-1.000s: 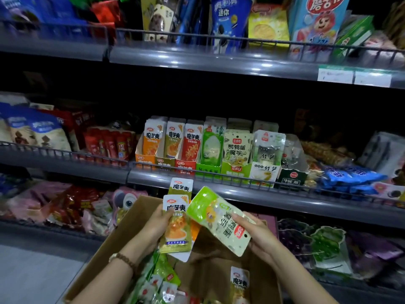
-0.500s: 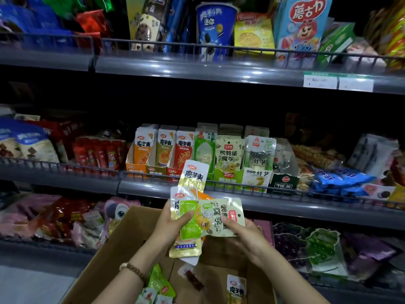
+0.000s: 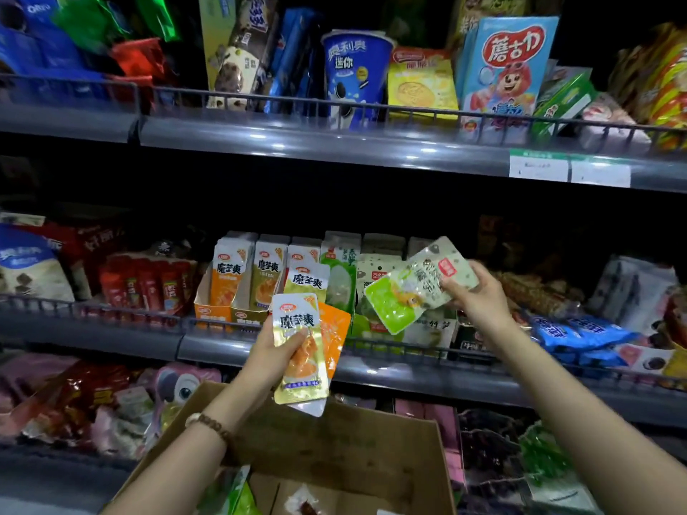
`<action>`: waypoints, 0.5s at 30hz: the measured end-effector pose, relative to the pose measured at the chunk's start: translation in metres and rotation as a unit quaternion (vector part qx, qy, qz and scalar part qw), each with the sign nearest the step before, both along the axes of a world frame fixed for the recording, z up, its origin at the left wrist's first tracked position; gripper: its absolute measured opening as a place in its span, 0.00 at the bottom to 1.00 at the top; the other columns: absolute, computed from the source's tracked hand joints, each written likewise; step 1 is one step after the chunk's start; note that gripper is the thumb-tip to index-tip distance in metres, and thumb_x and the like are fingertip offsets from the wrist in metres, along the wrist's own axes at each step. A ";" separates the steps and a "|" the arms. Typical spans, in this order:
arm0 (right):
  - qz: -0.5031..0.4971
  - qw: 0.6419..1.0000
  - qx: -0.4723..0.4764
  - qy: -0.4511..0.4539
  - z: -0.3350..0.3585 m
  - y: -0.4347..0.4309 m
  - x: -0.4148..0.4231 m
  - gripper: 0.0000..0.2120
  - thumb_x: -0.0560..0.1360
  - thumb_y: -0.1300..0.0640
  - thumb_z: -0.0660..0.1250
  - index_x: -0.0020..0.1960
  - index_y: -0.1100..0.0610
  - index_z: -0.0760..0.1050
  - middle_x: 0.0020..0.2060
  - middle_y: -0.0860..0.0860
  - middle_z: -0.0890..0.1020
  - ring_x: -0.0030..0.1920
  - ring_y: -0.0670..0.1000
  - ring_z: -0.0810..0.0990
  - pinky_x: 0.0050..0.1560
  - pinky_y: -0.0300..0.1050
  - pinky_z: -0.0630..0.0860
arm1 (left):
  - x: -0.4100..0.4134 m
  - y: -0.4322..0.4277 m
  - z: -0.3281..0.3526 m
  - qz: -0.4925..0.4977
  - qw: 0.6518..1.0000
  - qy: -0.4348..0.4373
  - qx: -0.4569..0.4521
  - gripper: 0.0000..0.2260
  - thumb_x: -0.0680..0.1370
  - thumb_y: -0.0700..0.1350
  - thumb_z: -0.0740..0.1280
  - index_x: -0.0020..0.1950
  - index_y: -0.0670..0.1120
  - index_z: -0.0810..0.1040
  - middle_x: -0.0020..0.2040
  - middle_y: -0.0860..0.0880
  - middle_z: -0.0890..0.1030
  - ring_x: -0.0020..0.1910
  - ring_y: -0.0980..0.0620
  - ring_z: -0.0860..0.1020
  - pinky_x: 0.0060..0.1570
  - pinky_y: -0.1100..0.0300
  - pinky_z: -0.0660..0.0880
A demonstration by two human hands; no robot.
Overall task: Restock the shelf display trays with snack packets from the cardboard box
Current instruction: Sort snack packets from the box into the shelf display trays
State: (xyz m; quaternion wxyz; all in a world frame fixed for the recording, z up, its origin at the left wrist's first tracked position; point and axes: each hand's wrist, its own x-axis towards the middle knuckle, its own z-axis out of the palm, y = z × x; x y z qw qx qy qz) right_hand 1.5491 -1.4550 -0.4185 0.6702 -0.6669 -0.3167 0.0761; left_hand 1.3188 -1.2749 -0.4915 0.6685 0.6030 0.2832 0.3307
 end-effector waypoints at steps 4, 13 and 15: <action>-0.016 0.987 -0.077 -0.139 0.019 0.034 0.036 0.18 0.74 0.65 0.68 0.63 0.62 0.71 0.52 0.55 0.79 0.52 0.54 0.80 0.50 0.44 0.78 | 0.014 0.012 0.013 0.001 0.999 0.002 0.049 0.13 0.78 0.41 0.66 0.62 0.48 0.70 0.52 0.48 0.81 0.46 0.51 0.81 0.38 0.60 0.76; 0.029 0.966 -0.139 -0.216 0.026 0.092 0.046 0.19 0.74 0.64 0.68 0.64 0.62 0.71 0.54 0.56 0.79 0.53 0.55 0.79 0.53 0.49 0.79 | 0.035 0.023 0.009 0.002 0.999 0.009 0.033 0.12 0.78 0.42 0.66 0.59 0.49 0.71 0.51 0.47 0.82 0.47 0.48 0.82 0.41 0.56 0.78; 0.038 0.953 -0.183 -0.239 0.020 0.096 0.041 0.19 0.73 0.63 0.70 0.62 0.59 0.72 0.54 0.53 0.78 0.54 0.53 0.78 0.50 0.47 0.77 | 0.036 0.023 0.007 0.000 1.000 0.005 0.030 0.11 0.78 0.42 0.66 0.58 0.50 0.71 0.51 0.47 0.82 0.46 0.49 0.82 0.37 0.58 0.78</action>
